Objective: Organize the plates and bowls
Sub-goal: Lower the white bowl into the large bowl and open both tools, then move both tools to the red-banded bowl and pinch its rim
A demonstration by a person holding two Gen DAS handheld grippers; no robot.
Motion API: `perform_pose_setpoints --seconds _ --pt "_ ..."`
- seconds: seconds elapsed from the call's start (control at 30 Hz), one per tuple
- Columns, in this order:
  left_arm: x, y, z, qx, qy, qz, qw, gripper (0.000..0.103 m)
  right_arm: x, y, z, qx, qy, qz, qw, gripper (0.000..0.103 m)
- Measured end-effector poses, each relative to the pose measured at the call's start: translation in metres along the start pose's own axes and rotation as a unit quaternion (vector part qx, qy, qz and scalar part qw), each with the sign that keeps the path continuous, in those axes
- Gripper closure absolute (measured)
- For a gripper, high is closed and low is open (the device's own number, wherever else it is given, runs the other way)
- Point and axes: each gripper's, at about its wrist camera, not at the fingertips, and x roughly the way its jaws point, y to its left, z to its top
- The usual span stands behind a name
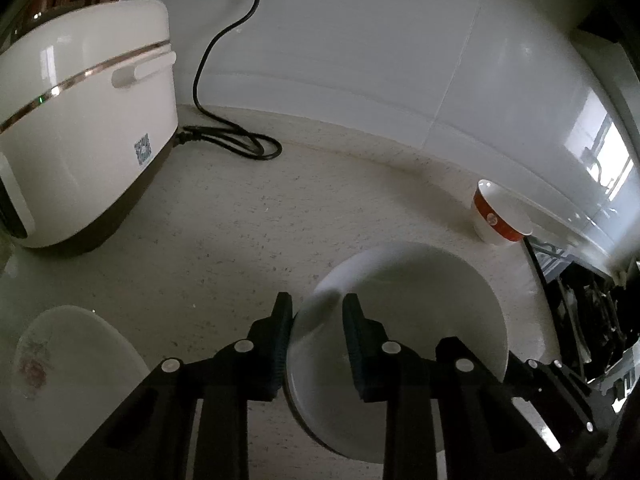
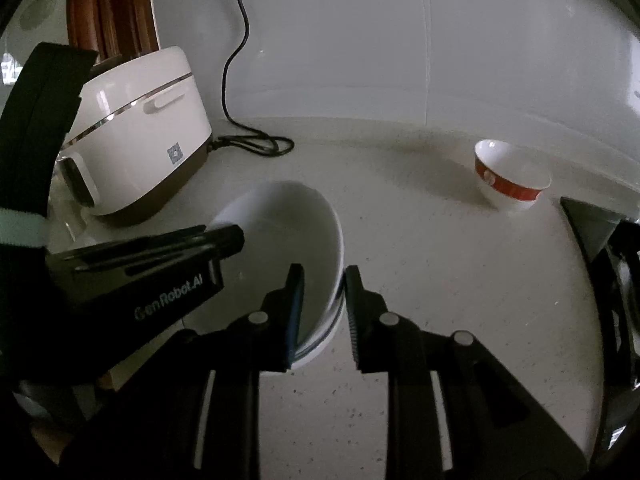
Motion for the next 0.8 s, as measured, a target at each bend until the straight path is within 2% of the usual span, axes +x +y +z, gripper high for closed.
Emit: perform_pose_setpoints --seconds 0.13,0.2,0.27,0.33,0.4,0.47,0.53,0.6,0.67,0.8 --pt "-0.001 0.003 0.002 -0.013 -0.003 -0.007 0.9999 0.076 0.008 0.001 0.000 -0.004 0.011 0.008 1.000 0.075" --pt "-0.004 0.007 0.003 -0.026 -0.009 -0.020 0.9994 0.076 0.007 0.002 0.001 -0.007 0.006 0.011 1.000 0.063" --pt "-0.007 0.008 0.004 -0.032 -0.015 -0.024 0.9991 0.074 0.006 -0.002 0.002 0.006 0.001 0.028 1.000 0.056" --pt "-0.009 0.010 0.004 -0.040 -0.022 -0.030 0.9985 0.068 0.000 -0.013 0.004 0.038 -0.017 0.051 0.998 0.046" --pt "-0.014 0.010 0.006 -0.046 -0.034 -0.039 0.9976 0.044 -0.004 -0.025 0.007 0.065 -0.027 0.062 0.996 0.045" --pt "-0.019 0.006 0.006 -0.038 -0.049 -0.030 0.9976 0.036 -0.004 -0.035 0.009 0.087 -0.030 0.070 0.993 0.045" --pt "-0.023 0.002 0.005 -0.032 -0.061 -0.037 0.9969 0.033 -0.003 -0.040 0.010 0.097 -0.029 0.067 0.993 0.045" --pt "-0.028 -0.003 0.005 -0.025 -0.076 -0.050 0.9955 0.024 -0.004 -0.045 0.009 0.107 -0.028 0.065 0.992 0.045" --pt "-0.033 -0.012 0.004 -0.013 -0.089 -0.058 0.9943 0.019 -0.002 -0.050 0.011 0.117 -0.023 0.069 0.990 0.045" --pt "-0.045 -0.031 0.000 0.013 -0.125 -0.080 0.9889 0.018 -0.001 -0.072 0.013 0.152 -0.023 0.059 0.986 0.042"
